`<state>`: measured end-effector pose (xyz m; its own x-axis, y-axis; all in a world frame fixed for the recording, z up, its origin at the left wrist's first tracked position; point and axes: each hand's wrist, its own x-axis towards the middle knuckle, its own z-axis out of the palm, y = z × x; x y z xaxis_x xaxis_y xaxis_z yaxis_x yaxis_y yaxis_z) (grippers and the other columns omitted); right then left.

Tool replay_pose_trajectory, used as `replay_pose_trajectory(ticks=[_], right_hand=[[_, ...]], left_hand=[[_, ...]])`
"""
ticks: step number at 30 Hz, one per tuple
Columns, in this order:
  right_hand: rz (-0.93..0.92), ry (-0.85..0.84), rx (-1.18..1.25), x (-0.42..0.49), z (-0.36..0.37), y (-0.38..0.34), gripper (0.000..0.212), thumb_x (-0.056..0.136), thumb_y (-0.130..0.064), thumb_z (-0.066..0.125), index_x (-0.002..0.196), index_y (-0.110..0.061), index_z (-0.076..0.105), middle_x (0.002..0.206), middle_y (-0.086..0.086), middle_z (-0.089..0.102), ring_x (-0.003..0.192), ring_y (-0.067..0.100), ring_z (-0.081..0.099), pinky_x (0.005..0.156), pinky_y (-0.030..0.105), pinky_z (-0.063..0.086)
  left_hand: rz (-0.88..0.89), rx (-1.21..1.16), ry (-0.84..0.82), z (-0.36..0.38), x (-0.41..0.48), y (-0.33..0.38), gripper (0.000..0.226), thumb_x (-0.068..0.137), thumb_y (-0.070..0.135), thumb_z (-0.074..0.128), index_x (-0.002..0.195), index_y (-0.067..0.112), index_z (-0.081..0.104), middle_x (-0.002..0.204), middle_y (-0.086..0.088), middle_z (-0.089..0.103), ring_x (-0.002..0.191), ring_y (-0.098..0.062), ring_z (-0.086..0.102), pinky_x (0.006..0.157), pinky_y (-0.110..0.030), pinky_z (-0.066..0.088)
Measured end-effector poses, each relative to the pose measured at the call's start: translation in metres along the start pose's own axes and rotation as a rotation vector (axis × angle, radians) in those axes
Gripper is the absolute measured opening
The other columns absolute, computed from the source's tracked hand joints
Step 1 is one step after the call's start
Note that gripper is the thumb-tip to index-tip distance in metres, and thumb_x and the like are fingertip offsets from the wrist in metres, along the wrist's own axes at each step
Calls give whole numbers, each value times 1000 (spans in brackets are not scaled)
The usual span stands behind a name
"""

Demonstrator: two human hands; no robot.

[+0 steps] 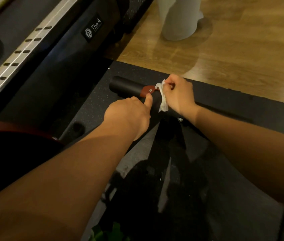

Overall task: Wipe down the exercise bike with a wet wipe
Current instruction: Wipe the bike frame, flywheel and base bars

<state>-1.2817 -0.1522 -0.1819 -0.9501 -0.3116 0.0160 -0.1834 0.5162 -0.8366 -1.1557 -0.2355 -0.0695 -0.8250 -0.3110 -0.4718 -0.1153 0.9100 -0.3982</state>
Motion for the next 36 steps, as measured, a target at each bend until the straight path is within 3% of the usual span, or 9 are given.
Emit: replay_pose_trajectory(ticks=[5, 7, 9, 13, 19, 22, 25, 30, 36], right_hand=[[-106, -114, -456, 0, -3, 5, 29, 95, -11, 49, 124, -8, 47, 118, 18, 55, 99, 39, 59, 72, 42, 46], [-267, -231, -673, -20, -10, 14, 40, 93, -17, 55, 129, -10, 39, 117, 18, 50, 90, 41, 60, 64, 42, 43], [-257, -248, -800, -27, -28, 34, 32, 97, -23, 50, 124, -11, 38, 111, 16, 51, 85, 41, 59, 62, 40, 39], [25, -160, -719, -11, -59, 59, 21, 97, -21, 49, 114, -9, 46, 112, 19, 52, 97, 43, 55, 69, 41, 40], [-216, -110, -126, -7, -18, 36, 13, 96, -13, 47, 97, -18, 59, 96, 3, 57, 85, 16, 55, 72, 20, 35], [-310, -314, -286, -23, -34, 54, 35, 97, -19, 53, 131, -11, 58, 126, 10, 53, 112, 24, 53, 94, 21, 35], [-379, -397, -508, -21, -61, 71, 36, 95, -23, 59, 128, -9, 63, 127, 13, 52, 118, 33, 49, 101, 36, 39], [-342, -500, -538, 6, -36, 34, 38, 82, -41, 73, 107, -12, 67, 111, 12, 59, 105, 32, 56, 87, 40, 49], [-244, -415, -771, -22, -58, 52, 71, 80, -56, 69, 130, -14, 42, 109, 13, 62, 98, 36, 59, 68, 37, 44]], left_hand=[[3, 17, 11, -2, -3, 0, 63, 106, 40, 29, 156, 24, -6, 141, -17, 43, 120, -37, 51, 88, -46, 46], [3, 28, 10, -2, -3, -1, 62, 107, 39, 28, 156, 24, -6, 143, -18, 42, 121, -38, 50, 89, -47, 46], [12, 37, 16, -3, -2, 0, 62, 107, 39, 27, 157, 23, -7, 145, -19, 40, 121, -38, 50, 87, -47, 46], [11, 46, 19, -1, -1, 0, 62, 107, 39, 26, 157, 24, -7, 145, -18, 40, 117, -38, 53, 82, -45, 46], [-8, 57, 4, -1, 1, 2, 62, 106, 39, 27, 156, 26, -9, 145, -18, 41, 115, -39, 54, 86, -47, 49], [10, 47, 8, 1, 2, 2, 62, 106, 39, 27, 156, 25, -8, 143, -18, 42, 111, -38, 56, 87, -48, 51], [7, 37, 15, 1, 2, -1, 62, 106, 39, 28, 156, 25, -8, 142, -19, 42, 114, -39, 53, 89, -49, 50], [13, 54, 18, -2, -1, 1, 61, 107, 39, 26, 156, 25, -8, 144, -18, 42, 118, -39, 52, 89, -47, 48], [6, 45, -18, -6, -2, 1, 62, 107, 39, 27, 156, 25, -8, 145, -18, 41, 119, -39, 52, 91, -47, 46]])
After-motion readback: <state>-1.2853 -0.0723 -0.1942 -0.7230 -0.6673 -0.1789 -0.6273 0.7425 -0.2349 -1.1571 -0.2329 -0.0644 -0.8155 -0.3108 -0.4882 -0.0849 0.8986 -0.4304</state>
